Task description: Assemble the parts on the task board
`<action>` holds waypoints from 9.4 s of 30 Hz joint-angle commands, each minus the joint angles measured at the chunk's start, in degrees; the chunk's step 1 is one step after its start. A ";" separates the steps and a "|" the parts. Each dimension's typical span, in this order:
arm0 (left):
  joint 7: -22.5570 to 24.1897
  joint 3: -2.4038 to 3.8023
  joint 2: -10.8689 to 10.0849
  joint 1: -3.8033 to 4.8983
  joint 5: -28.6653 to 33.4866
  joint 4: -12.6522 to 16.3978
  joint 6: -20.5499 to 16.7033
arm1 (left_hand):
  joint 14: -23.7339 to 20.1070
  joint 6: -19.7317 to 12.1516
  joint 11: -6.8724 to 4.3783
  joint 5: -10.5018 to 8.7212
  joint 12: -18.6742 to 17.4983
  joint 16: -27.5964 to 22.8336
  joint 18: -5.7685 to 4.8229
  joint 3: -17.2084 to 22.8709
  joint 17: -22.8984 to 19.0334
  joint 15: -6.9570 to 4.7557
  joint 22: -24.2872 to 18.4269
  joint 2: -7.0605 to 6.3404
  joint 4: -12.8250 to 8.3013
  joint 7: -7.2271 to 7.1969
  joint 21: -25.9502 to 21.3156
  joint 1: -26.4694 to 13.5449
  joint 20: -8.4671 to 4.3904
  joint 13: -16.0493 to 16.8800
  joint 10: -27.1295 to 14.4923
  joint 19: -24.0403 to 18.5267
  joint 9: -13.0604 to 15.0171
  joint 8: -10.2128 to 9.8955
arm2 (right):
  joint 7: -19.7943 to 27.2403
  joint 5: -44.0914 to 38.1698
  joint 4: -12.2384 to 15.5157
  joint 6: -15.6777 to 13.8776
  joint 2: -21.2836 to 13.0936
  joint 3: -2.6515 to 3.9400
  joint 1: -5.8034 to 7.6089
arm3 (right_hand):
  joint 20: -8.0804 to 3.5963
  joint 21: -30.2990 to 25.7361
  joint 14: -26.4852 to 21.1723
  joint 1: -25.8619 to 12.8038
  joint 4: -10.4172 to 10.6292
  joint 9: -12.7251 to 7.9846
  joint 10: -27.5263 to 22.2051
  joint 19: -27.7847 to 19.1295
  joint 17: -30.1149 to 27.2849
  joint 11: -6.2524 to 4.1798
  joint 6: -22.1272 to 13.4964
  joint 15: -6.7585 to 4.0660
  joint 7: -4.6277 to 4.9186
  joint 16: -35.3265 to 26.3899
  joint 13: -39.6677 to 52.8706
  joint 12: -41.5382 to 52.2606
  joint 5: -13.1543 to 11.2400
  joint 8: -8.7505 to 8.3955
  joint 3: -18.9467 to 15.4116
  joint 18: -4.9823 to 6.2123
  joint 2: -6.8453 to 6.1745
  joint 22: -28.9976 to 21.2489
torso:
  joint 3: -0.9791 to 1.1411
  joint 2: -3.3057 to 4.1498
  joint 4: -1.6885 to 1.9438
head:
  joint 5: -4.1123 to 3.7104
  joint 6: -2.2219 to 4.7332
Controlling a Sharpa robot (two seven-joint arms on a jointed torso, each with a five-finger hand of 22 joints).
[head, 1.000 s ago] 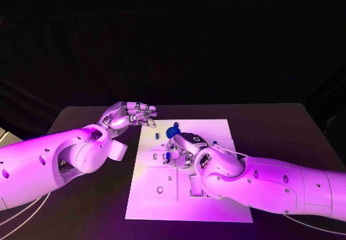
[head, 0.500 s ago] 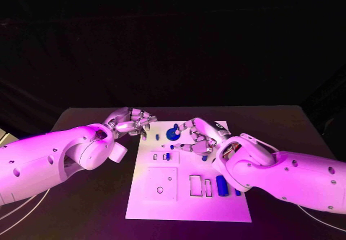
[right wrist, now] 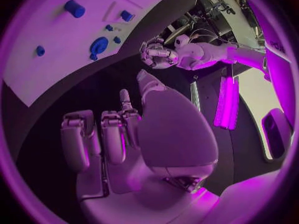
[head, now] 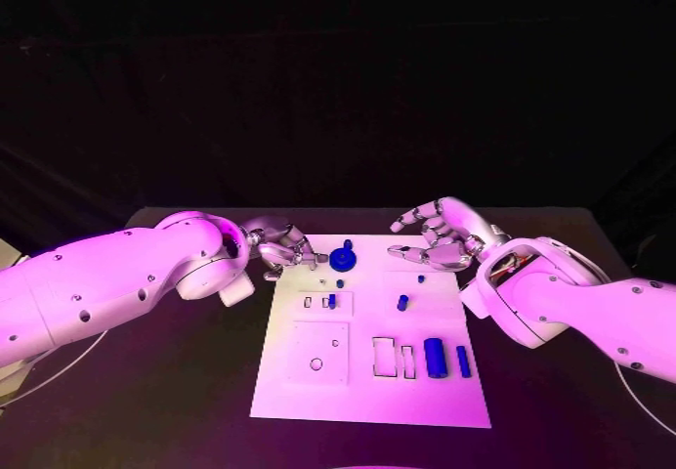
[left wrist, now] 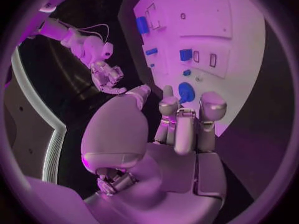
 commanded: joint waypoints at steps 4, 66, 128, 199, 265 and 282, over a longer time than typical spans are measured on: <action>-10.58 -0.38 3.23 0.92 -6.85 -1.64 8.74 | 3.30 -1.07 0.54 0.00 -1.02 -0.34 -1.04 -0.70 5.96 0.02 -0.46 0.16 -0.05 0.29 0.06 -1.15 0.07 -1.46 -1.44 -0.58 0.28 -0.61 | 1.80 5.51 -1.33 0.57 -0.37 0.06 0.44 | 0.28 -0.16 5.52 -0.30 0.16 0.06 0.67 5.26 13.63 0.23 0.04 0.28 0.01 -0.38 10.04 -0.20 0.22 0.23 0.18 -0.05 0.17 14.42 | 0.07 -0.22 0.16 | -0.16 -0.68; -16.63 -3.21 16.08 2.67 -6.81 -13.80 21.99 | 3.02 -1.20 0.86 -0.41 -2.79 -0.36 -0.85 -2.39 5.91 0.46 -0.55 2.93 -0.28 0.49 0.25 -1.91 0.83 -3.76 -3.72 -2.11 2.52 -1.24 | 0.39 6.10 -3.56 1.23 -0.25 0.08 1.22 | 0.27 -0.50 5.50 -1.28 0.16 0.04 0.37 5.12 13.53 0.23 -0.13 0.28 0.01 -0.43 9.73 -0.62 0.61 0.24 0.13 0.02 0.43 14.25 | 0.10 -0.16 -0.08 | -0.47 -2.35; -13.78 -3.36 10.83 1.80 -11.14 -6.96 8.14 | 4.74 0.92 -1.93 3.46 -0.18 1.58 -2.10 33.84 10.26 -2.05 6.66 -2.86 -14.89 -2.26 5.00 -0.13 -1.35 1.30 3.13 2.10 14.20 5.86 | 0.48 6.10 -3.88 1.61 -0.47 0.06 1.19 | 0.23 -0.52 5.50 -1.68 0.15 0.08 0.54 5.12 13.52 0.17 -0.02 0.23 -0.04 -0.44 9.84 -0.44 1.08 0.40 0.31 0.03 0.68 14.25 | 0.24 -0.14 0.09 | -0.38 -3.38; -14.48 -3.36 10.03 -1.08 -13.74 -5.41 8.36 | 4.94 1.94 -2.21 4.23 0.60 1.89 -2.36 34.97 10.90 -2.28 7.97 -3.52 -15.69 -2.53 5.77 -0.80 -1.59 2.56 4.35 3.05 14.25 5.63 | 0.69 6.10 -4.68 1.84 -0.23 0.04 0.81 | 0.20 -0.63 5.49 -2.00 0.07 0.07 0.54 5.08 13.50 0.14 -0.03 0.20 -0.07 -0.46 9.81 -0.45 1.48 0.45 0.40 0.05 0.69 14.19 | 0.19 -0.12 -0.03 | -0.20 -4.01; -15.57 -2.73 10.43 -1.14 -12.95 -6.94 8.56 | 4.72 3.95 -2.45 2.08 -0.63 1.49 -2.36 10.47 10.07 -2.49 7.58 -5.53 -0.41 -3.13 4.92 -10.07 -1.85 1.99 3.91 3.02 14.62 3.31 | 0.99 6.11 -4.69 1.51 -0.63 0.04 0.73 | 0.17 -0.99 5.42 -2.27 0.12 0.06 0.36 4.93 13.22 0.14 -0.12 0.18 -0.06 -0.58 9.62 -0.71 1.51 0.46 0.40 0.14 0.60 14.02 | 0.13 -0.08 -0.08 | -0.79 -3.62; -14.75 0.93 7.28 1.25 -9.04 -7.16 11.43 | 3.84 -1.21 -0.41 2.47 -4.95 0.16 -1.55 7.04 7.42 -0.84 3.36 -4.13 -0.28 -0.71 2.38 -6.45 -0.55 -3.55 -0.44 0.04 12.75 -1.38 | 0.95 6.11 -4.94 1.50 -0.90 0.03 0.66 | 0.17 -1.12 5.40 -2.49 0.14 0.05 0.32 4.87 13.13 0.15 -0.16 0.18 -0.06 -0.62 9.57 -0.77 1.51 0.46 0.38 0.16 0.60 13.96 | 0.20 -0.22 0.10 | -0.55 -3.16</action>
